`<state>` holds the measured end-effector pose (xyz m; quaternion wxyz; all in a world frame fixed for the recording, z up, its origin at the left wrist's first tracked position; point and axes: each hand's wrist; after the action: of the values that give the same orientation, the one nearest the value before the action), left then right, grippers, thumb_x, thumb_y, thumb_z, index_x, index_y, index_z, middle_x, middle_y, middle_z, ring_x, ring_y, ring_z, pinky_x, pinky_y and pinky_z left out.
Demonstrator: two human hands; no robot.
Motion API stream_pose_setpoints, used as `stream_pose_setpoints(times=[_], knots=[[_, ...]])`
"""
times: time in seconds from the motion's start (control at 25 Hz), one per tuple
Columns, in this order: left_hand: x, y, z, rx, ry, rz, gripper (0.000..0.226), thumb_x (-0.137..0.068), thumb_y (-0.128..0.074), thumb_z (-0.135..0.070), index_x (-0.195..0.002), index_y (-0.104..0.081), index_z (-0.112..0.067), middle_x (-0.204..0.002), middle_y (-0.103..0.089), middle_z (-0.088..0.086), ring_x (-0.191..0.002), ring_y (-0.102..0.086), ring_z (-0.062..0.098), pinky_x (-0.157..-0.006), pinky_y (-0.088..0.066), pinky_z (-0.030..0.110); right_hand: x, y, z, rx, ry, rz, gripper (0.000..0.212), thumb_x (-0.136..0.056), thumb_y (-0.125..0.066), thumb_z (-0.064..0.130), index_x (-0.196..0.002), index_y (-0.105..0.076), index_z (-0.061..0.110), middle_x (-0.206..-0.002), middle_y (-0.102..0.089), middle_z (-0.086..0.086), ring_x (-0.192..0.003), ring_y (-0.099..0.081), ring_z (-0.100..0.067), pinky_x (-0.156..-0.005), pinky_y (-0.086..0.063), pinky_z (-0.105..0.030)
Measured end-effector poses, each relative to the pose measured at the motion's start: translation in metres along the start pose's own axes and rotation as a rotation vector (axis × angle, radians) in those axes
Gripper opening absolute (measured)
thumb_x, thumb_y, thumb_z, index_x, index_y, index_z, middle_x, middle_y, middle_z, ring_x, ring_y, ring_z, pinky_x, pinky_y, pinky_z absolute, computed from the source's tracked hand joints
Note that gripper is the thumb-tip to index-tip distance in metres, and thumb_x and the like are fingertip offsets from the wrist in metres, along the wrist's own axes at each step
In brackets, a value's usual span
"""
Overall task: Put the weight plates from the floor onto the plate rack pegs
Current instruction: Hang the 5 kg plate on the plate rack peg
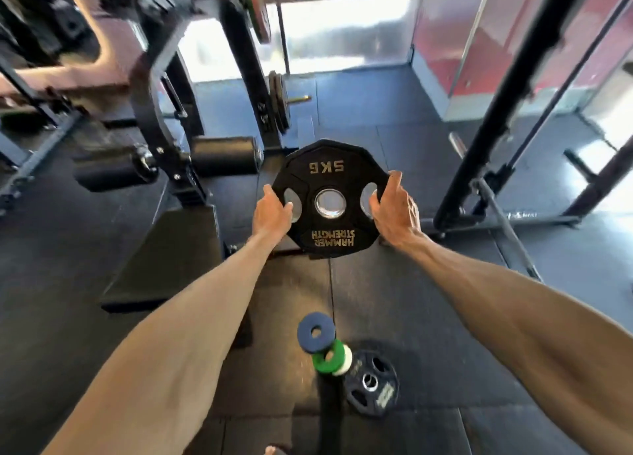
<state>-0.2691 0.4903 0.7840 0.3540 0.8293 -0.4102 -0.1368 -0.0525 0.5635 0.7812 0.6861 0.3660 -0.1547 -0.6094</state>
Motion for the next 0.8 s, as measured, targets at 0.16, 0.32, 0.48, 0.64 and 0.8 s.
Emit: stream_pose_setpoints(times=[0.16, 0.32, 0.48, 0.64, 0.8], knots=[[-0.047, 0.035, -0.046, 0.122, -0.152, -0.198, 0.036, -0.097, -0.059, -0.027, -0.125, -0.048, -0.008, -0.123, -0.064, 0.013, -0.117, -0.060, 0.032, -0.092, -0.049, 0.043, -0.066, 0.021, 0.047, -0.038, 0.041, -0.151, 0.036, -0.098, -0.054, 0.027, -0.126, -0.039, 0.009, -0.101, -0.068, -0.015, -0.087, -0.068, -0.035, -0.069, -0.047, -0.033], [-0.113, 0.057, -0.077, 0.182, -0.255, -0.273, 0.029, -0.096, -0.059, -0.034, -0.106, -0.053, -0.008, -0.093, -0.061, 0.004, -0.093, -0.062, 0.027, -0.070, -0.037, 0.030, -0.132, 0.014, 0.080, -0.095, -0.004, -0.308, 0.041, -0.095, -0.058, 0.029, -0.130, -0.046, 0.012, -0.113, -0.069, -0.015, -0.102, -0.065, -0.037, -0.078, -0.045, -0.035], [-0.191, 0.077, -0.103, 0.270, -0.357, -0.278, 0.033, -0.092, -0.061, -0.045, -0.095, -0.056, -0.013, -0.083, -0.063, -0.001, -0.083, -0.063, 0.023, -0.067, -0.040, 0.030, -0.205, 0.005, 0.108, -0.192, -0.079, -0.395, 0.040, -0.088, -0.062, 0.031, -0.127, -0.056, 0.020, -0.116, -0.070, -0.004, -0.106, -0.065, -0.030, -0.084, -0.050, -0.037], [-0.258, 0.079, -0.130, 0.259, -0.450, -0.331, 0.034, -0.091, -0.064, -0.046, -0.101, -0.063, -0.014, -0.081, -0.061, -0.007, -0.076, -0.059, 0.014, -0.065, -0.038, 0.027, -0.270, 0.001, 0.113, -0.237, -0.083, -0.469, 0.039, -0.087, -0.065, 0.031, -0.124, -0.063, 0.022, -0.119, -0.071, 0.001, -0.107, -0.065, -0.019, -0.086, -0.048, -0.027], [-0.321, 0.061, -0.160, 0.364, -0.513, -0.290, 0.032, -0.087, -0.068, -0.045, -0.084, -0.059, -0.014, -0.072, -0.064, 0.000, -0.066, -0.060, 0.019, -0.059, -0.046, 0.035, -0.344, 0.010, 0.105, -0.270, -0.020, -0.498, 0.035, -0.083, -0.066, 0.030, -0.116, -0.068, 0.020, -0.107, -0.073, 0.004, -0.092, -0.064, -0.009, -0.076, -0.048, -0.021]])
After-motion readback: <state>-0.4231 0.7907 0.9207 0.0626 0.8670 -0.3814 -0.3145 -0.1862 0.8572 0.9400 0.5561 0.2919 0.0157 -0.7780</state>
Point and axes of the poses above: each hand's wrist, its own x-axis away from the middle knuckle, its own y-axis out of the back of the hand, z = x × y
